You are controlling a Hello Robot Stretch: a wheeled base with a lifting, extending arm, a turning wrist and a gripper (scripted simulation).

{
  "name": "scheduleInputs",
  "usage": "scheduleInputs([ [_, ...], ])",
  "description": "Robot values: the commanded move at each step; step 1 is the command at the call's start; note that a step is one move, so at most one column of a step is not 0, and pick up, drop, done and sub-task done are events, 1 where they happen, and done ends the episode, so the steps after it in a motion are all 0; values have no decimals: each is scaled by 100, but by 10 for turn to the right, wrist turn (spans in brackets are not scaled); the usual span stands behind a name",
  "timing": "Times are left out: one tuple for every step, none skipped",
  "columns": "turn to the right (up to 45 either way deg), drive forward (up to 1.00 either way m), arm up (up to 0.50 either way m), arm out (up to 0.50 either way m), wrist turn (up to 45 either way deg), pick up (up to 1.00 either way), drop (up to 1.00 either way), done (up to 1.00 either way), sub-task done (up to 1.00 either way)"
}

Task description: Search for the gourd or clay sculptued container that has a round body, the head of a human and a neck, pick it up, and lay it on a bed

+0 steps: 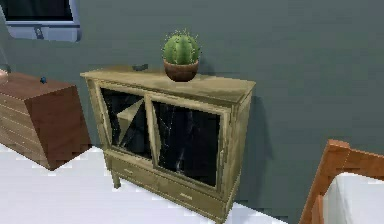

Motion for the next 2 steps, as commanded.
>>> scheduleInputs([
  [0,0,-32,0,0,0,0,0,0],
  [0,0,0,0,0,0,100,0,0],
])
